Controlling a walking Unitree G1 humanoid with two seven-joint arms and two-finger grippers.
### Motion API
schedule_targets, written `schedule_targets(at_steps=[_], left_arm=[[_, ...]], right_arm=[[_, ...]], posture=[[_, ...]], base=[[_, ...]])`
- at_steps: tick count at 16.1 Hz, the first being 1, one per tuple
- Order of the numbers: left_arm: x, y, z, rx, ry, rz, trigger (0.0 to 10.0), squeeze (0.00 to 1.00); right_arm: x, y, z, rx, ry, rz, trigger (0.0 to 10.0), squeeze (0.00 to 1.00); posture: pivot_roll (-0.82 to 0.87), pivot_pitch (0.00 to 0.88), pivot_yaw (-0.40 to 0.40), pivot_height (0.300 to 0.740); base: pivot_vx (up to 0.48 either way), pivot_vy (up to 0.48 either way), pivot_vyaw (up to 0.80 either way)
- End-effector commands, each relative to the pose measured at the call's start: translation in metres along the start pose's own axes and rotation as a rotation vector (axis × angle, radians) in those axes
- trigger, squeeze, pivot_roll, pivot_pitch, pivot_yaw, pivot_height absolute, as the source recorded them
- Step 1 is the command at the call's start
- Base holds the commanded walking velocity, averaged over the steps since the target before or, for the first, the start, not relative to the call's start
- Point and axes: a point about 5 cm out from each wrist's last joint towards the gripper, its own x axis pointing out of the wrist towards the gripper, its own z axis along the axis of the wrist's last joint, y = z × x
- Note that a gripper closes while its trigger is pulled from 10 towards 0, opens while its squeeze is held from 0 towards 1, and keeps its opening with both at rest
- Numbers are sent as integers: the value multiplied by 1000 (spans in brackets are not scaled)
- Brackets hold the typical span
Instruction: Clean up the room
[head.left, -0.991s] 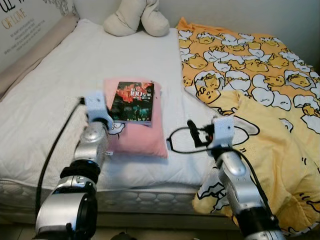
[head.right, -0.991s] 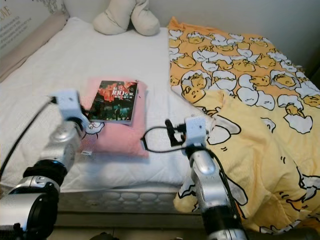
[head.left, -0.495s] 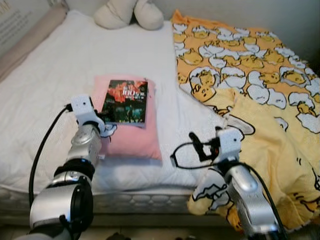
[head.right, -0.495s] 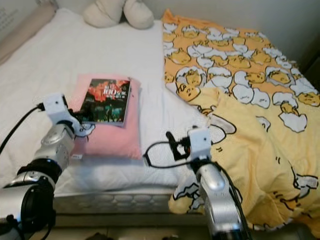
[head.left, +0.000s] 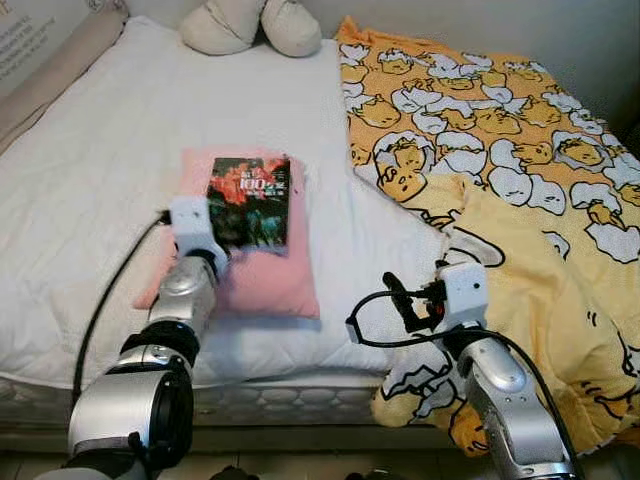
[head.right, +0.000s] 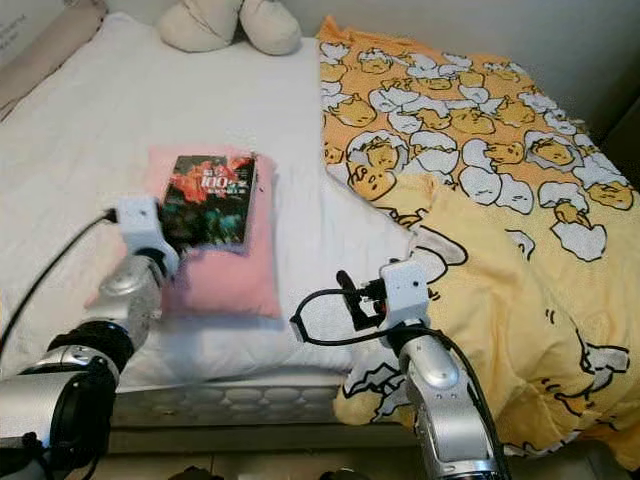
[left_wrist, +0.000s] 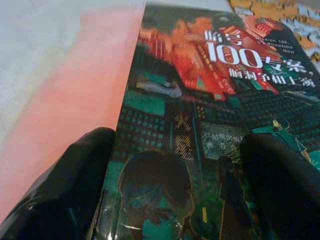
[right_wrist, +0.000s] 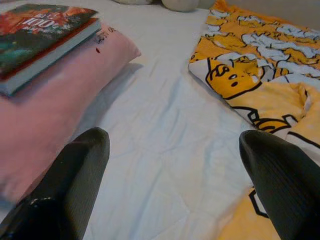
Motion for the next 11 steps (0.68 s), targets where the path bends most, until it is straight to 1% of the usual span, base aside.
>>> schedule_targets(at_steps=[1,2,3,4,5,7,11], left_arm=[[-4,-1,-23,-35,150,9,9373,0],[-7,4,-35,-79,230,58,9137,0],[-7,2,-33,-129,210,49,0,0],[-6,1,-32,-143,202,44,0,0],[-6,1,-30,-139,193,42,0,0],[-4,1,-25,-78,175,38,0,0],[0,3,-13,-44,133,25,0,0]], right_arm=[[-3,-6,0,12,8,-20,10000,0],[-2,-5,-1,11,12,-19,10000,0],[-2,-5,-1,13,18,-18,10000,0],[-2,-5,-1,14,19,-17,10000,0],[-2,-5,-1,15,21,-16,10000,0],[-2,-4,-4,16,34,-8,10000,0],[0,-5,-2,14,35,-9,10000,0]], posture=[[-101,24,-66,740],[-101,20,-64,740],[-102,15,-66,740],[-102,15,-66,740],[-101,13,-65,740],[-103,0,-65,740],[-105,0,-64,740]], base=[[0,0,0],[0,0,0],[0,0,0],[0,0,0],[0,0,0],[0,0,0],[0,0,0]])
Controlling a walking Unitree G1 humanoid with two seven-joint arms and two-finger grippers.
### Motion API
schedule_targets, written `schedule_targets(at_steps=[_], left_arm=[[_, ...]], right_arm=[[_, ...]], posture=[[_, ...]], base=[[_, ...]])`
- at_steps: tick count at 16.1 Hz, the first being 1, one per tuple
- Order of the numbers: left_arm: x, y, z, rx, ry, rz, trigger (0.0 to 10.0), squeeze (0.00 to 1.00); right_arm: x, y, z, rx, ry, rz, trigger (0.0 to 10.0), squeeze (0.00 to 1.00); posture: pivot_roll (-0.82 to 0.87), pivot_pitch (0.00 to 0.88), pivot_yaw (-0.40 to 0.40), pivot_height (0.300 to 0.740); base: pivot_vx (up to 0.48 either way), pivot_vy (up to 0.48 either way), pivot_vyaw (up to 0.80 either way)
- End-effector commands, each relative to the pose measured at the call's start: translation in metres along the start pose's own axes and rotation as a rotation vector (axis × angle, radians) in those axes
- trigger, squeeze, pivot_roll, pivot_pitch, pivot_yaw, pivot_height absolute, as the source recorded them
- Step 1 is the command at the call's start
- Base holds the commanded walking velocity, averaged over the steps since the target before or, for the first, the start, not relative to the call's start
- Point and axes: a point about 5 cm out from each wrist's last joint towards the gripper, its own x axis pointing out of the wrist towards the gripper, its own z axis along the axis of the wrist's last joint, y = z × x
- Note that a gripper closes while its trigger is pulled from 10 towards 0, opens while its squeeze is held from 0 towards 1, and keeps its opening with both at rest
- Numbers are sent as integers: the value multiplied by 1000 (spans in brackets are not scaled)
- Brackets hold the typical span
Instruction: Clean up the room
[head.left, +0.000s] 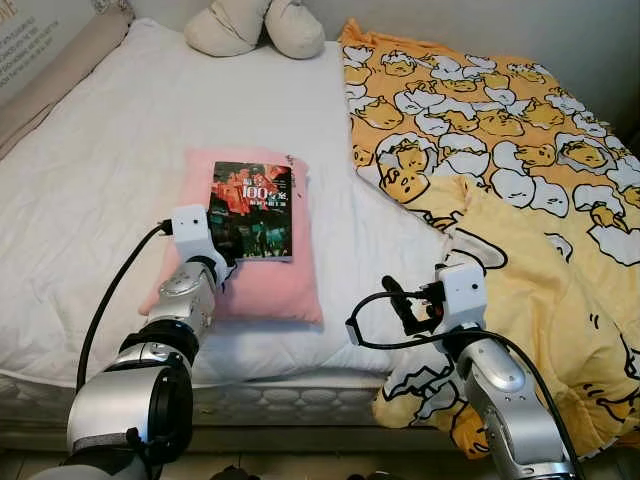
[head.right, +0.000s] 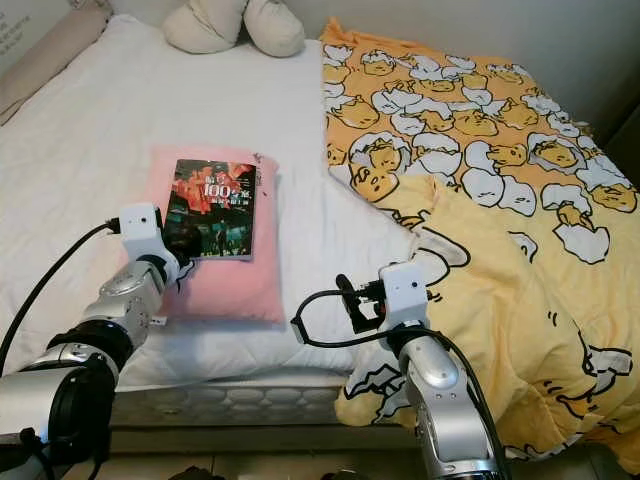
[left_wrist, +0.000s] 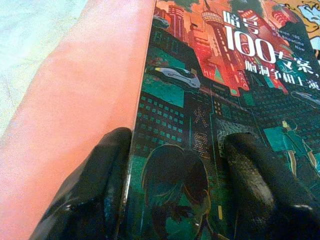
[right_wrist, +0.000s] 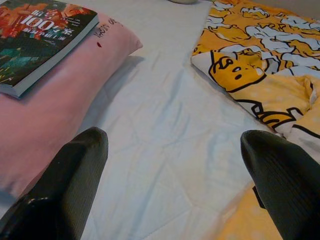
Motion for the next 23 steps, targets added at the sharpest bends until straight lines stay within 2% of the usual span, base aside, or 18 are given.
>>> schedule_targets(at_steps=[1,4,9,11,13,16,18,21,23], left_arm=[[0,-1,-6,25,49,-4,0,0],[-1,7,-8,54,60,33,0,0],[-1,0,-9,26,59,-23,0,0],[-1,-1,-9,2,64,-23,0,0],[0,-1,-7,-63,57,-24,0,0],[3,-2,10,-111,-15,-34,0,0],[5,-2,37,-141,-135,-72,0,0],[4,6,58,-86,-228,-96,0,0],[2,12,59,-36,-243,-107,0,0]], right_arm=[[1,-6,1,9,9,-14,10000,0],[3,-9,1,11,13,-21,10000,0],[6,-7,0,19,13,-26,10000,0],[6,-8,2,26,1,-37,10000,0],[6,-7,1,26,4,-35,10000,0],[7,-9,1,25,3,-38,10000,0],[10,-9,1,23,3,-36,10000,0],[11,-9,1,26,1,-37,10000,0],[11,-8,-1,27,3,-36,10000,0]], posture=[[-102,0,-68,740],[-100,0,-70,740],[-95,0,-63,740],[-93,0,-61,740],[-98,0,-61,740],[-91,0,-63,740],[-83,0,-58,740],[-75,0,-49,740],[-65,0,-44,740]], base=[[0,0,0],[0,0,0],[0,0,0],[0,0,0],[0,0,0],[0,0,0],[0,0,0],[0,0,0],[0,0,0]])
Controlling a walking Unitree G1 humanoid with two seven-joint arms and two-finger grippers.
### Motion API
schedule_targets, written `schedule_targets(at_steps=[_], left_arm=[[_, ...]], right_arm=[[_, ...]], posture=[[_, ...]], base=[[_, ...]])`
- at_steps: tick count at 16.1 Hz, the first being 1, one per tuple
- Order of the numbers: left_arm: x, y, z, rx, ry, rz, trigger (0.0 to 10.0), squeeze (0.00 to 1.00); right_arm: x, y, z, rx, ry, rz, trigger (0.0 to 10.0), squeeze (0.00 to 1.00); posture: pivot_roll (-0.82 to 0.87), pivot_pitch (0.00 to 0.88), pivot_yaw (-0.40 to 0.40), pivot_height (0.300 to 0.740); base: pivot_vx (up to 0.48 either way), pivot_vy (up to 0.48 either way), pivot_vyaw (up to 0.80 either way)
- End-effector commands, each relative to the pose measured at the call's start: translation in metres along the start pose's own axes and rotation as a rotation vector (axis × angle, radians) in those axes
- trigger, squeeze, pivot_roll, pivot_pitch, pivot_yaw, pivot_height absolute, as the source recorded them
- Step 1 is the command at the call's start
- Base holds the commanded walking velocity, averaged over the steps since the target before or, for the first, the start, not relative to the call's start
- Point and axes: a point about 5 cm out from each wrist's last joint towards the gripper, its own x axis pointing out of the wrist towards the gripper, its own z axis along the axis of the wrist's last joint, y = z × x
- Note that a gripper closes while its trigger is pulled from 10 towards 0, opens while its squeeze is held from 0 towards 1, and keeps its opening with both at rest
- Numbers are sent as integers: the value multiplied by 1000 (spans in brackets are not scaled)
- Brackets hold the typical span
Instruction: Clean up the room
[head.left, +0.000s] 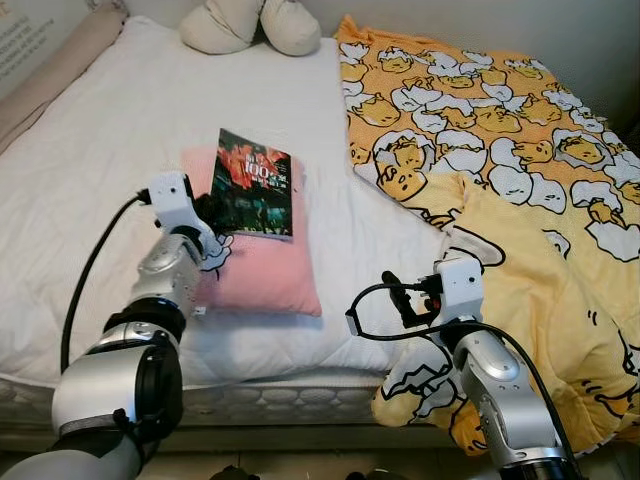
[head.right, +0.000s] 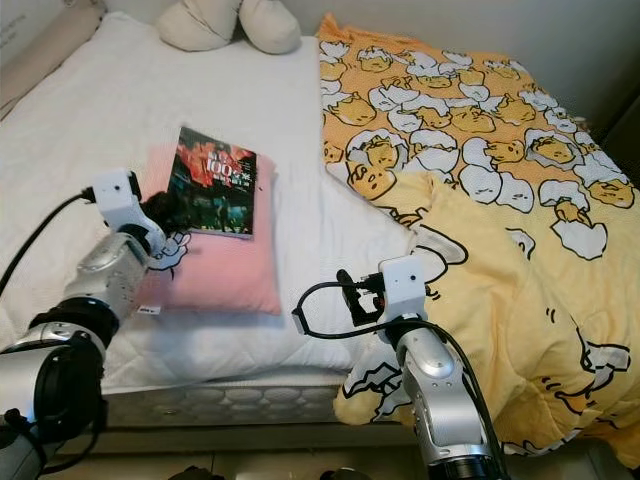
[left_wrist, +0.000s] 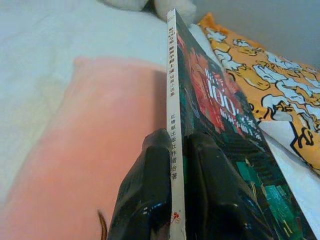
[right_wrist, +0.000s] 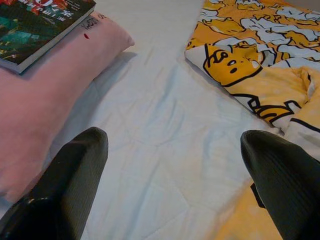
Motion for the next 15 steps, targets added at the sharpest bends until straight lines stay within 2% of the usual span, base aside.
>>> schedule_targets(at_steps=[1,3,4,5,6,7,8,9,10,14,15], left_arm=[[0,1,11,50,-54,-15,0,0],[-2,2,14,55,-102,-17,0,0],[-4,-1,22,68,-184,-26,549,0],[-5,-9,32,60,-257,-65,10000,0],[-6,-17,41,114,-304,-75,10000,0],[-6,-22,48,188,-336,-35,10000,0],[-5,-24,47,162,-330,-22,10000,0],[-5,-25,46,172,-325,-18,10000,0],[-5,-29,45,158,-321,-50,10000,0],[-6,-23,58,248,-339,-5,10000,0],[-6,-21,61,270,-334,0,10000,0]], right_arm=[[1,-5,2,8,-12,-20,10000,0],[4,-6,5,12,-32,-30,10000,0],[6,-8,12,14,-60,-41,10000,0],[7,-6,17,22,-83,-42,10000,0],[11,-3,22,27,-103,-32,10000,0],[16,4,25,28,-117,-11,10000,0],[19,5,25,34,-117,-7,10000,0],[22,6,25,36,-117,-2,10000,0],[24,6,27,44,-127,1,10000,0],[30,6,31,38,-142,-1,10000,0],[30,6,30,36,-144,-4,10000,0]], posture=[[-64,0,-43,740],[-56,0,-34,740],[-50,0,-32,740],[-41,0,-30,740],[-22,0,-28,740],[-11,0,-28,740],[-2,0,-29,740],[1,0,-27,740],[5,0,-26,740],[11,0,-28,740],[11,0,-26,740]], base=[[0,0,0],[0,0,0],[0,0,0],[0,439,0],[0,450,0],[0,461,0],[0,461,0],[0,458,0],[0,458,0],[0,467,650],[0,469,0]])
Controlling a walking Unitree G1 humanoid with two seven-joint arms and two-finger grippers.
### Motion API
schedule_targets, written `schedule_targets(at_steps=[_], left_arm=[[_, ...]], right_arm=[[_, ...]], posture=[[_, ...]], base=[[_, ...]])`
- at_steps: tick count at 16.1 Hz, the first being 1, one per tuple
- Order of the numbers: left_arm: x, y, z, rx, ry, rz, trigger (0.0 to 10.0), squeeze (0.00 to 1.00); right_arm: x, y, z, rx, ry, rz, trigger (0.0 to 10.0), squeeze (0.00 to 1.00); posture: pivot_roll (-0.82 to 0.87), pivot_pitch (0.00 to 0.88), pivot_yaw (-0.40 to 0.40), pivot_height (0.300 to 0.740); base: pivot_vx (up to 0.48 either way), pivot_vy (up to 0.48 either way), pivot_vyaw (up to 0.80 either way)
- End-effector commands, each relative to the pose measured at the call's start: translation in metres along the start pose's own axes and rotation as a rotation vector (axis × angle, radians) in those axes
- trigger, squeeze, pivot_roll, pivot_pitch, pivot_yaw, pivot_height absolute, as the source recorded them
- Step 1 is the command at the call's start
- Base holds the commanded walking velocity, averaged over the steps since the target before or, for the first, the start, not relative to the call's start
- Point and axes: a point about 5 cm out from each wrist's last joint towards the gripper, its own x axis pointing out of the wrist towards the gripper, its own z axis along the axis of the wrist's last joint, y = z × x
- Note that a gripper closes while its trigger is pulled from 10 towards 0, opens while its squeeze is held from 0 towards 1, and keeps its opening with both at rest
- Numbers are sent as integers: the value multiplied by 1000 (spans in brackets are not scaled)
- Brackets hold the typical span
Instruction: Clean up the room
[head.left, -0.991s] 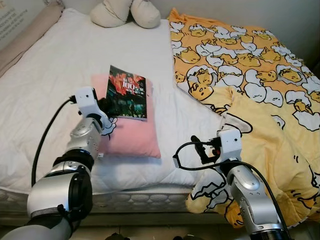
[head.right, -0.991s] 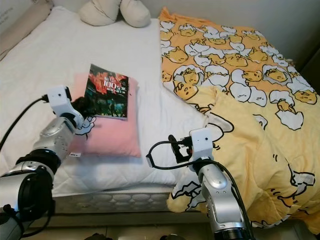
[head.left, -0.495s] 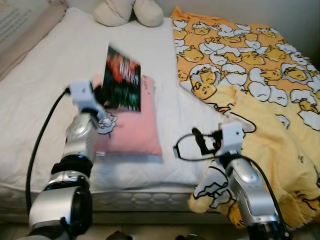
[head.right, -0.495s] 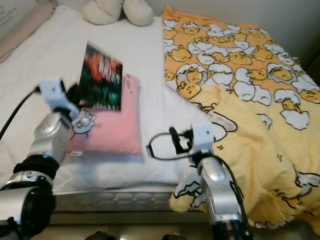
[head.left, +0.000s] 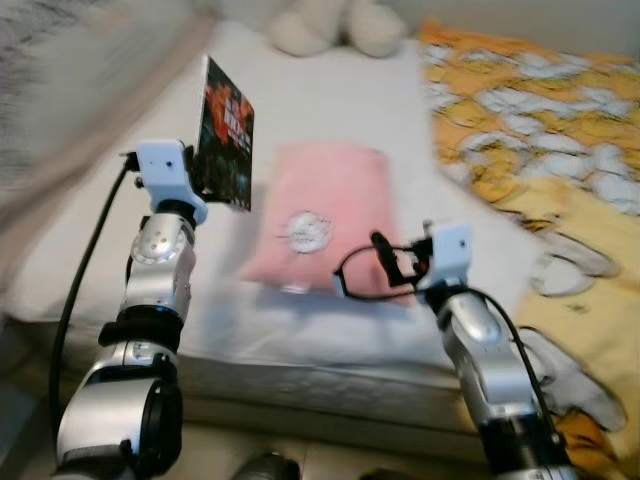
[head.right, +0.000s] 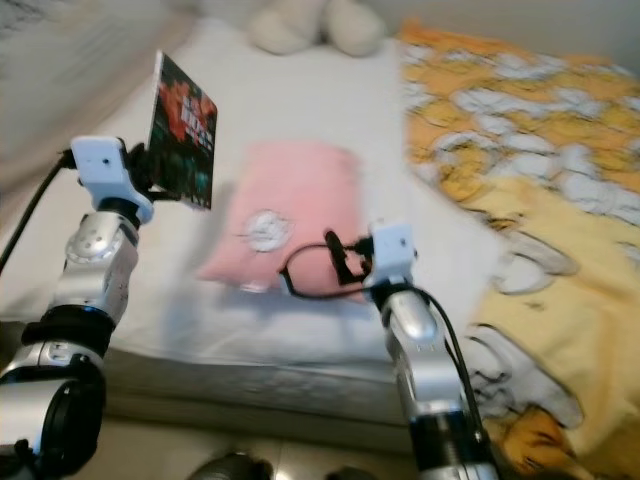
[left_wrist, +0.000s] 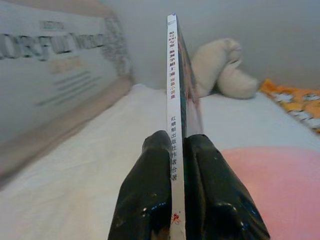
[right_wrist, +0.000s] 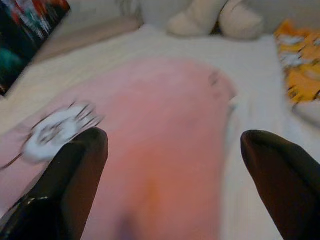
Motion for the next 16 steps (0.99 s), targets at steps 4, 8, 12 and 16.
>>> schedule_targets(at_steps=[4,8,12,16], left_arm=[[11,2,18,47,-34,-50,10000,0],[14,-1,19,67,-18,-92,10000,0],[15,-12,12,142,10,-91,10000,0],[14,-26,7,94,14,-133,10000,0]], right_arm=[[2,4,2,5,-27,-2,10000,0],[1,4,0,-5,-21,-5,10000,0],[-1,1,-2,-13,-27,-18,10000,0],[-1,4,-3,-30,-17,-4,10000,0]], posture=[[7,0,-23,740],[2,0,-21,740],[-4,0,-24,740],[-5,0,-31,740]], base=[[0,476,0],[0,480,-295],[0,120,-184],[0,0,-334]])
